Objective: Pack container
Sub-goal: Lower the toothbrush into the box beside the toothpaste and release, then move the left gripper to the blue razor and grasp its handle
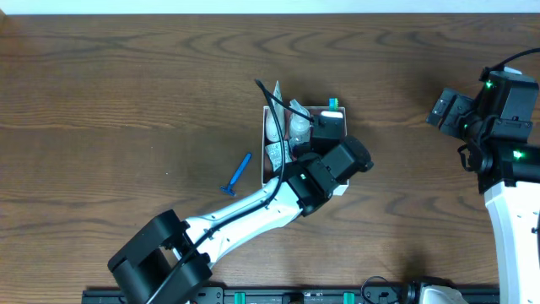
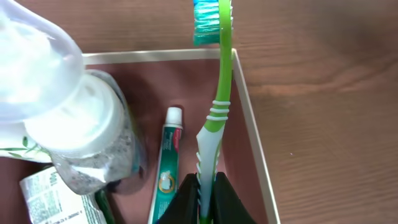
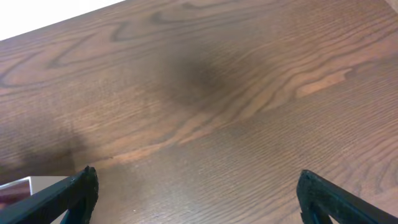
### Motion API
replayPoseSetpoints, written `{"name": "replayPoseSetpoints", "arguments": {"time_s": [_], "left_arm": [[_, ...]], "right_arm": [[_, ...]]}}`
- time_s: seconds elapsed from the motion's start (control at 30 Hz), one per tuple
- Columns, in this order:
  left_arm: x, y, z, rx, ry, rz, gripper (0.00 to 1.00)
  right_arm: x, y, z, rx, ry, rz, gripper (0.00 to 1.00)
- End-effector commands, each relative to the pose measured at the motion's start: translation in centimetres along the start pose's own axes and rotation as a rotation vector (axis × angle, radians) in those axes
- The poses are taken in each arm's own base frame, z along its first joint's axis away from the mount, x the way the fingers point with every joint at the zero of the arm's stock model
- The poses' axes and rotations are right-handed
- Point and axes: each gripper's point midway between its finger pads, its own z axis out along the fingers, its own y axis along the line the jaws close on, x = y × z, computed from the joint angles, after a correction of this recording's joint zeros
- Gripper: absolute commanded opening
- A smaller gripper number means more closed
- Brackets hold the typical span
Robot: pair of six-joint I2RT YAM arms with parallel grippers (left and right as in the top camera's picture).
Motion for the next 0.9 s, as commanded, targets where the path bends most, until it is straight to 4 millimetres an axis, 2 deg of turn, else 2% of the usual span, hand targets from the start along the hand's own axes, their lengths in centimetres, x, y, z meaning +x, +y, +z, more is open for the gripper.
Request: {"name": "replayPoseSetpoints", "arguments": {"time_s": [0.0, 0.03, 0.1, 0.3, 0.4, 0.47, 0.6, 0.7, 0.77, 0.87], "left_arm": [[-0.6, 0.6, 0.3, -0.028, -0.02, -0.024, 0.17], [-0.7, 0.7, 0.4, -0.029, -0.021, -0.025, 0.23], [-0.8, 0.7, 0.4, -0.03, -0.022, -0.015, 0.29], [-1.5, 0.8, 0.4, -0.026, -0.039, 0.08, 0.31], [-2.6, 0.9, -1.1, -0.02, -0.05, 0.126, 0.31], [-3.6, 1.4, -3.3, -0.021, -0.049, 0.152, 0.31], [-5.1, 4.3, -8.7, -0.064, -0.047, 0.176, 0.32], [-5.1, 7.7, -12.6, -0.106, -0.011, 0.202, 0.36], [-5.0, 10.2, -14.5, -0.151, 0.011, 0.203, 0.39], [-4.9, 14.4, -16.1, -0.246, 0.045, 0.182, 0.45]], "right_arm": [[-0.4, -0.3, -0.2, 0.008, -0.011, 0.017, 0.99], [-0.4, -0.3, -0.2, 0.008, -0.011, 0.018, 0.99], [-0.4, -0.3, -0.2, 0.008, -0.011, 0.017, 0.99], [-0.4, -0.3, -0.2, 0.008, -0.011, 0.018, 0.99], [-0.4, -0.3, -0.2, 0.008, -0.011, 0.018, 0.99], [-0.4, -0.3, -0.2, 0.008, -0.011, 0.018, 0.99], [-0.4, -0.2, -0.2, 0.008, -0.011, 0.018, 0.99], [-0.4, -0.3, -0.2, 0.009, -0.008, 0.017, 0.99], [-0.4, -0.3, -0.2, 0.009, -0.008, 0.017, 0.99], [-0.4, -0.3, -0.2, 0.009, -0.008, 0.017, 0.99]]}}
